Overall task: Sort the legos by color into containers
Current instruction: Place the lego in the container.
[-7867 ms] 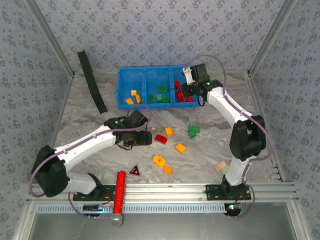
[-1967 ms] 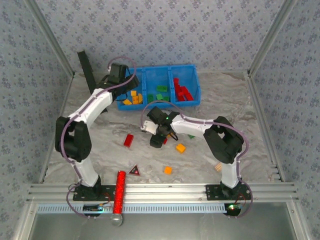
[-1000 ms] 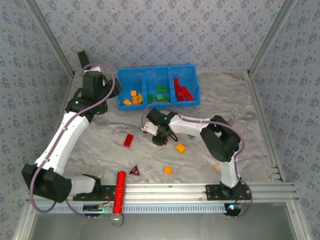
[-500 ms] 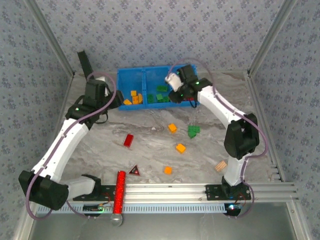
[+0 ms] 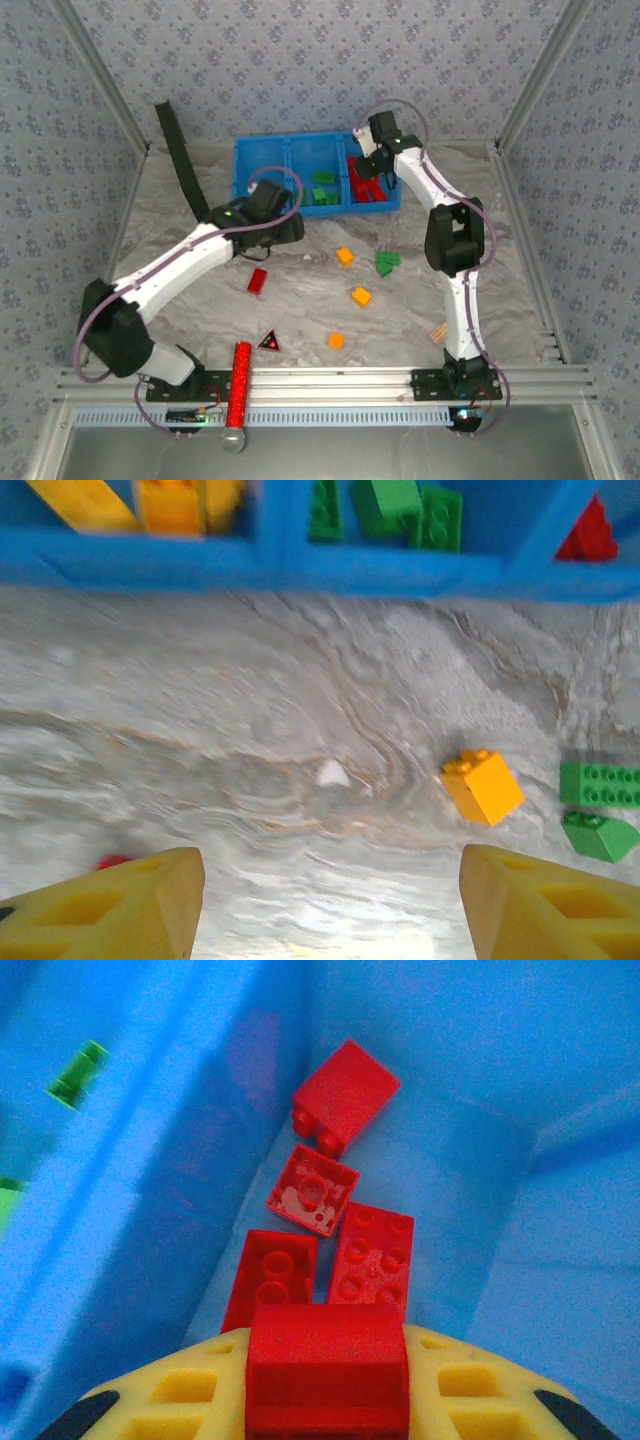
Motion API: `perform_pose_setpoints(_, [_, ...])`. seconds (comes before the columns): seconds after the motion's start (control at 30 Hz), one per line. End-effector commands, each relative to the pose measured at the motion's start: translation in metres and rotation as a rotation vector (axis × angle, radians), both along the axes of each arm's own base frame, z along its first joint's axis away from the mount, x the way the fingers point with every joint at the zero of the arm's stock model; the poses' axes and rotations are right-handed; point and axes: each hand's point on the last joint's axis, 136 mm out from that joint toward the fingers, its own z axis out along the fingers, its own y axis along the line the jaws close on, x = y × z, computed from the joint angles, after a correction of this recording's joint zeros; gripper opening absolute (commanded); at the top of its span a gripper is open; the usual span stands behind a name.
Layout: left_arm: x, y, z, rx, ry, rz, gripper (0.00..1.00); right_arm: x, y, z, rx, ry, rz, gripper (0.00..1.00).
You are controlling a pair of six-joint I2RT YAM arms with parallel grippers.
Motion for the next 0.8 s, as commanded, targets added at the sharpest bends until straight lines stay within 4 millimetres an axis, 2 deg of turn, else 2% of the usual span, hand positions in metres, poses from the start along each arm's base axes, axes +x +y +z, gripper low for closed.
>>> perform_pose_setpoints(0.0, [0.0,-0.041,-0.008,-0.106,0.053,0.014,0.69,0.009,-0.002,0.0,0.022,0.0,-0.036,0.22])
perform_pose_setpoints(0.2, [0.002,-0.091,-0.038,-0.127,0.127,-0.01,0.71,0.004,0.002,-0.019,0.012,0.021,-0.024,0.27])
perform_pose_setpoints(0.37, [0.011,-0.119,-0.057,-0.146,0.173,-0.019,0.72,0.001,-0.002,-0.028,0.0,0.026,-0.031,0.3])
perform_pose_setpoints(0.6, [0.016,-0.139,-0.079,-0.141,0.23,-0.019,0.73,-0.004,-0.004,-0.026,-0.001,0.025,-0.026,0.39])
perform_pose_setpoints(0.77, [0.014,-0.144,-0.088,-0.129,0.266,-0.018,0.74,-0.006,-0.003,-0.012,0.009,0.006,-0.018,0.46])
